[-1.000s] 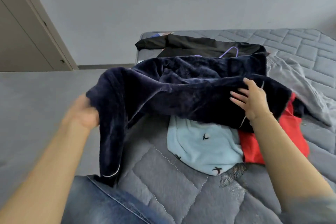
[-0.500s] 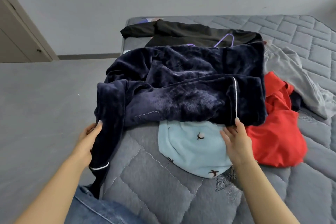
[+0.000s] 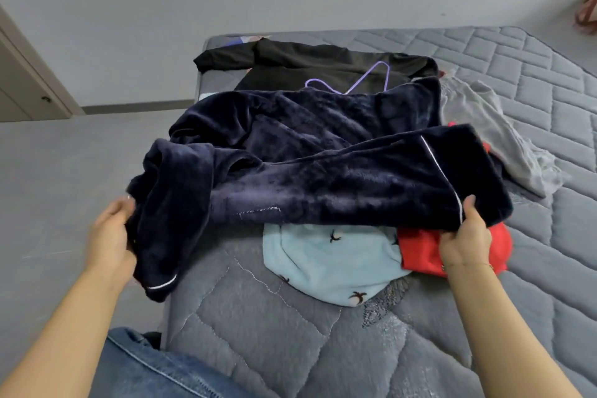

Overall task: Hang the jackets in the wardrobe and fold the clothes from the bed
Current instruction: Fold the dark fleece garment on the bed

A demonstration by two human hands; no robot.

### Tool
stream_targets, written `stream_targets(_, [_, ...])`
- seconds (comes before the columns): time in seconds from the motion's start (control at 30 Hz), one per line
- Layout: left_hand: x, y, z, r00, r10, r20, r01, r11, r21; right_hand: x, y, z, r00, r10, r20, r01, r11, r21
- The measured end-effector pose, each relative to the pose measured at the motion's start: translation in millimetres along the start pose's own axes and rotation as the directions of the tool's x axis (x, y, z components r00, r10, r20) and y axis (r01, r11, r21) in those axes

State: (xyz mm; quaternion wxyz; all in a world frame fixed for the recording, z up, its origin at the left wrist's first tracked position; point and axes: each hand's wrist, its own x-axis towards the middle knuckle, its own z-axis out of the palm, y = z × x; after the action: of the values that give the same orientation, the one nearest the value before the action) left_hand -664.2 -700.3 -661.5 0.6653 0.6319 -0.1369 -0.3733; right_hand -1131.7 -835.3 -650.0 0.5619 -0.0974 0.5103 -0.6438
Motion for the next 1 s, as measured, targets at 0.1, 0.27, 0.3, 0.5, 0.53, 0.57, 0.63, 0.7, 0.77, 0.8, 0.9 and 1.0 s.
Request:
stream_targets(0.1, [-6.1, 11.8, -6.3, 0.979, 0.195, 0.062, -0.204, 0.943, 0.263, 9.5, -17.8, -46.0, 0.953, -0.125, -0.275, 0.130, 0.991, 0.001])
stream_targets(0.27, [-9.7, -27.7, -11.2, 0.972, 0.109, 0.207, -0.227, 0.656, 0.720, -14.9, 2.2, -75.8, 0.982, 0.100, -0.160, -0.095, 0.995, 0.041])
stream_targets(0.3, [-11.8, -36.9, -11.9, 0.982, 0.050, 0.182, -0.171, 0.641, 0.749, -22.3, 10.5, -77.0, 0.983, 0.112, -0.144, -0.104, 0.993, 0.062])
stream_targets(0.5, [-31.0, -47.3, -20.8, 0.982, -0.130, 0.139, -0.043, 0.560, 0.827, -74.5, 74.1, -68.9, 0.967, 0.248, 0.052, -0.239, 0.962, -0.133])
stream_targets(0.53, [-32.8, -45.3, -23.3, 0.983, -0.102, 0.150, -0.073, 0.533, 0.843, -78.1, 78.3, -64.9, 0.964, 0.260, 0.050, -0.248, 0.954, -0.167])
stream_targets(0.57, [-33.4, -42.7, -25.8, 0.988, -0.051, 0.149, -0.103, 0.508, 0.855, -78.8, 78.6, -60.8, 0.970, 0.242, 0.025, -0.233, 0.954, -0.191])
stream_targets(0.63, [-31.6, -37.3, -33.9, 0.991, 0.086, 0.100, -0.130, 0.501, 0.856, -75.2, 74.4, -55.2, 0.988, 0.143, -0.058, -0.153, 0.960, -0.234])
stream_targets(0.7, [-32.1, -34.5, -41.8, 0.982, 0.184, 0.044, -0.141, 0.556, 0.819, -74.4, 71.7, -52.3, 0.991, 0.067, -0.118, -0.095, 0.964, -0.248])
stream_targets(0.77, [-36.1, -38.0, -44.7, 0.982, 0.186, 0.030, -0.134, 0.578, 0.805, -78.6, 76.5, -51.4, 0.990, 0.080, -0.117, -0.106, 0.967, -0.234])
stream_targets(0.8, [-38.2, -41.6, -45.0, 0.987, 0.159, 0.026, -0.115, 0.582, 0.805, -82.7, 80.2, -50.9, 0.987, 0.116, -0.110, -0.137, 0.967, -0.214])
stream_targets(0.9, [-48.3, -41.9, -51.9, 0.997, 0.071, -0.020, -0.032, 0.664, 0.747, -102.4, 92.7, -50.7, 0.978, 0.202, -0.057, -0.210, 0.948, -0.240])
stream_targets(1.0, [-72.1, -32.0, -71.7, 0.995, 0.086, 0.052, -0.097, 0.675, 0.731, -134.7, 116.4, -52.2, 0.970, 0.239, 0.044, -0.205, 0.904, -0.376])
